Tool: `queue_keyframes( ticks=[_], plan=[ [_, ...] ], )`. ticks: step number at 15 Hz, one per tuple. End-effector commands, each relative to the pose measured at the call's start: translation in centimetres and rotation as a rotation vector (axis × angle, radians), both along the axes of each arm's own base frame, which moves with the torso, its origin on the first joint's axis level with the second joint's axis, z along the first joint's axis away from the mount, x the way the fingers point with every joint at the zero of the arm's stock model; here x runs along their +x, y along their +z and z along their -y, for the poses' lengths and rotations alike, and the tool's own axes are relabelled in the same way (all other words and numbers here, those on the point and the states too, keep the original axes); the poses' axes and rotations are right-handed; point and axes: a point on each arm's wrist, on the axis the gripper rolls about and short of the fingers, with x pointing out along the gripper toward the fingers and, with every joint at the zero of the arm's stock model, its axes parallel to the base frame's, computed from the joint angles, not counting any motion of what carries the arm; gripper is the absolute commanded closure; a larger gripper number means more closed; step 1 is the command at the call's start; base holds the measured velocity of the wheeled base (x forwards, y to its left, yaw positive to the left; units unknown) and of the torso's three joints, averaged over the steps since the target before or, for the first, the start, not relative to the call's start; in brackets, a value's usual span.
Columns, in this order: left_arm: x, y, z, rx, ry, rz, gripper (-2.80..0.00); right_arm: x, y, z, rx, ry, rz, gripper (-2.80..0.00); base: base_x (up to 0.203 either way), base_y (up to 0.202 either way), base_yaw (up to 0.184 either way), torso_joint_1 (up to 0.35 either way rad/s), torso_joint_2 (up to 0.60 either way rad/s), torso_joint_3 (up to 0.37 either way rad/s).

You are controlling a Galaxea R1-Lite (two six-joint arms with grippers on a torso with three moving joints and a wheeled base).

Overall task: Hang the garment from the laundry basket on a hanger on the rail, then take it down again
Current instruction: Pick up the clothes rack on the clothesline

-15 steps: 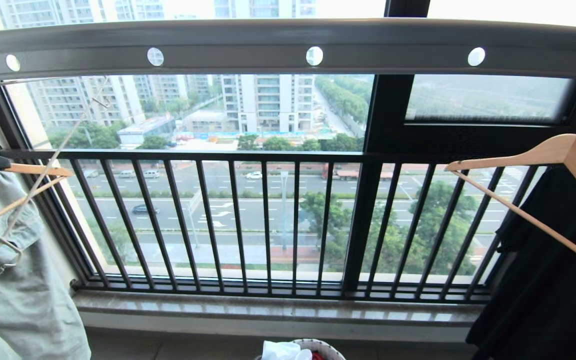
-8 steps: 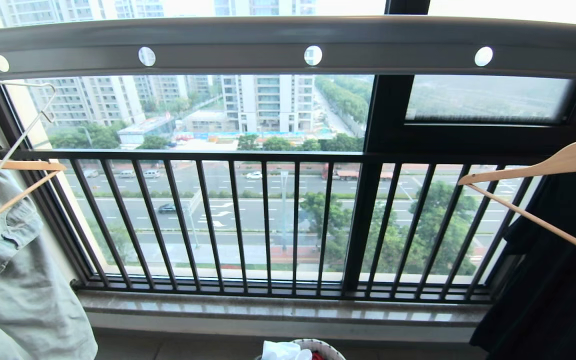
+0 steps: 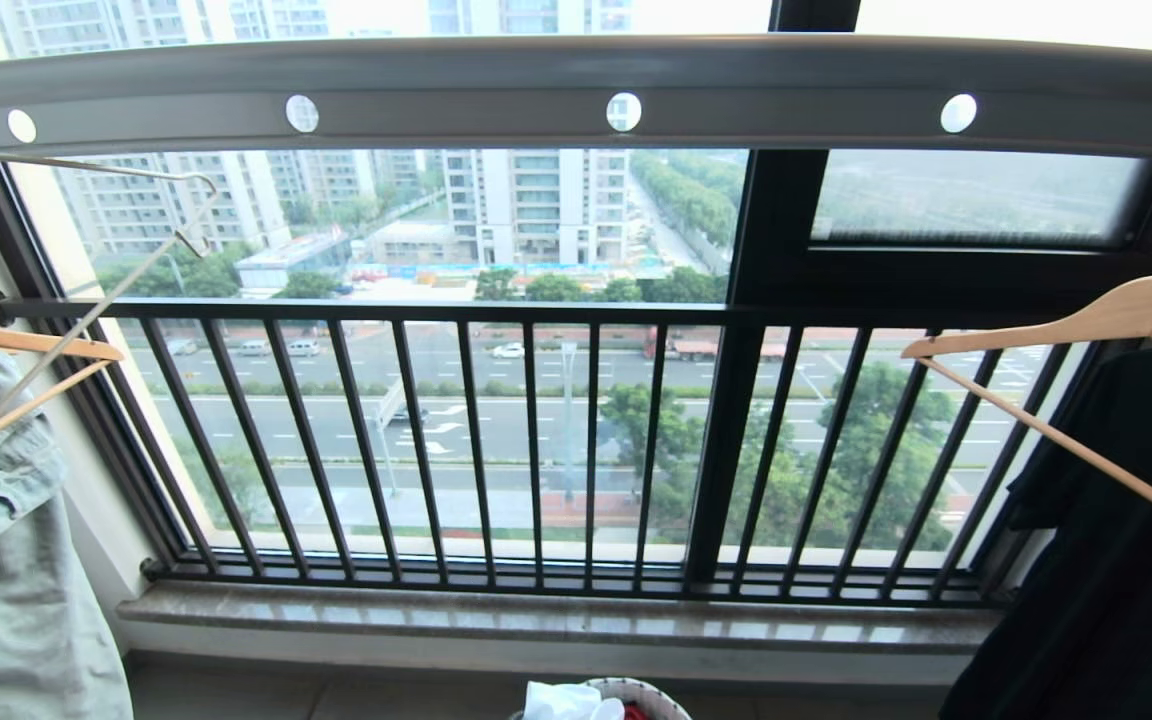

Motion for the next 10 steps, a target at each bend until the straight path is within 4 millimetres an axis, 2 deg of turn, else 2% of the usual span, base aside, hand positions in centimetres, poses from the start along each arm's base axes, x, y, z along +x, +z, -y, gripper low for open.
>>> queue_keyframes(
  ticks=[1,4,6,10],
  plan=[
    [-1.1,-0.2,1.0,-0.006,-0.084,-0.027,0.00,0.0,0.0,0.0,0.000,0.000,-0.001,0.00,0.000,0.000,0.000,0.000,0.00,0.000],
    [-1.0,-1.3,2.3,-0.004,-0.272,-0.123,0.00,0.0,0.0,0.0,0.000,0.000,0.000,0.00,0.000,0.000,0.000,0.000,0.00,0.000],
    [-0.6,-2.8,2.9,-0.002,-0.420,-0.190,0.00,0.0,0.0,0.0,0.000,-0.001,0.000,0.00,0.000,0.000,0.000,0.000,0.00,0.000],
    [0.0,-6.2,3.3,0.130,-0.645,-0.250,0.00,0.0,0.0,0.0,0.000,0.000,-0.001,0.00,0.000,0.000,0.000,0.000,0.00,0.000]
  ],
)
